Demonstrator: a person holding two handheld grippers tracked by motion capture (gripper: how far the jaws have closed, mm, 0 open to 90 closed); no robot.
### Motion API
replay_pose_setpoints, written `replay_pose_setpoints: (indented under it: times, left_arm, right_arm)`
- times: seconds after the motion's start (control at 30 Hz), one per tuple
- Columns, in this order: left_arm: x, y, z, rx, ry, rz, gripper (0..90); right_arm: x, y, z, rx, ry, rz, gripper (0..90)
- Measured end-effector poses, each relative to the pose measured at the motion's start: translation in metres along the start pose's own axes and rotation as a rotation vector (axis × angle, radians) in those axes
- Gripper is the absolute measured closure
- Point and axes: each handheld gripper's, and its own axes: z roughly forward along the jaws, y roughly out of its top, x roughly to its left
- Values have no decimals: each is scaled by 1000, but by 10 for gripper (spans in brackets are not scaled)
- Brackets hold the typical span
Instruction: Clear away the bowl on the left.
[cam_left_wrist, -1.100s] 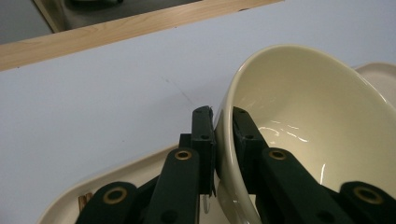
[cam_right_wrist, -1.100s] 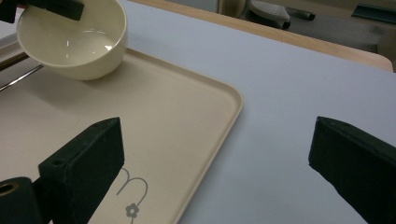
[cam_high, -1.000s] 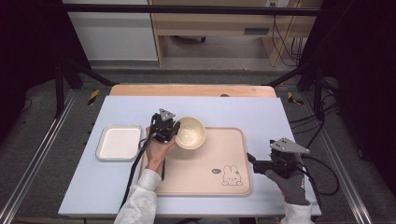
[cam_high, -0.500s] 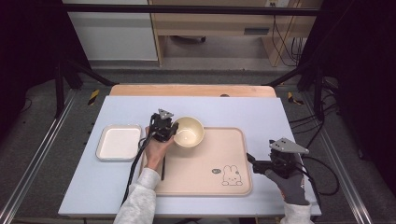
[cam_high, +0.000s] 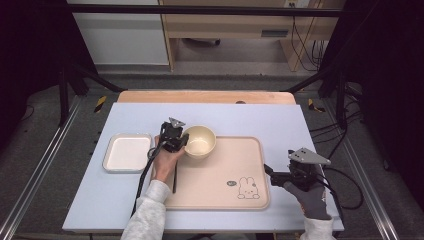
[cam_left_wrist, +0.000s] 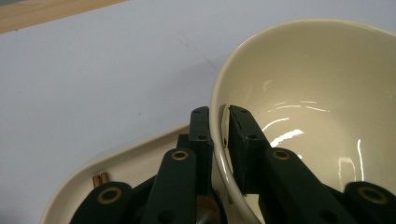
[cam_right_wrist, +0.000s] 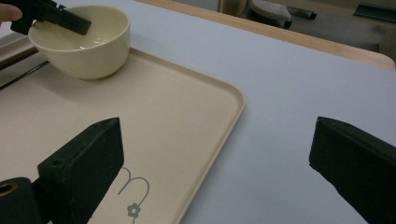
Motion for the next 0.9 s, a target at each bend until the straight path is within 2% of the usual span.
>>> replay_pose_setpoints:
  times: [0.13, 0.23, 0.53, 0.57, 0.9]
  left_arm:
    - [0, 0, -2, -2, 3, 12, 780]
    - [1, 2, -8, -31, -6, 10, 755]
    - [0, 7, -47, -114, -18, 15, 602]
    - [0, 8, -51, -117, -15, 27, 574]
    - [7, -5, -91, -189, -50, 7, 445]
  right_arm:
    - [0, 0, 0, 0, 0, -1, 33]
    - [1, 0, 0, 0, 1, 1, 33]
    - [1, 1, -2, -12, 4, 6, 32]
    - [1, 1, -2, -13, 4, 6, 31]
    - [1, 1, -1, -11, 4, 1, 25]
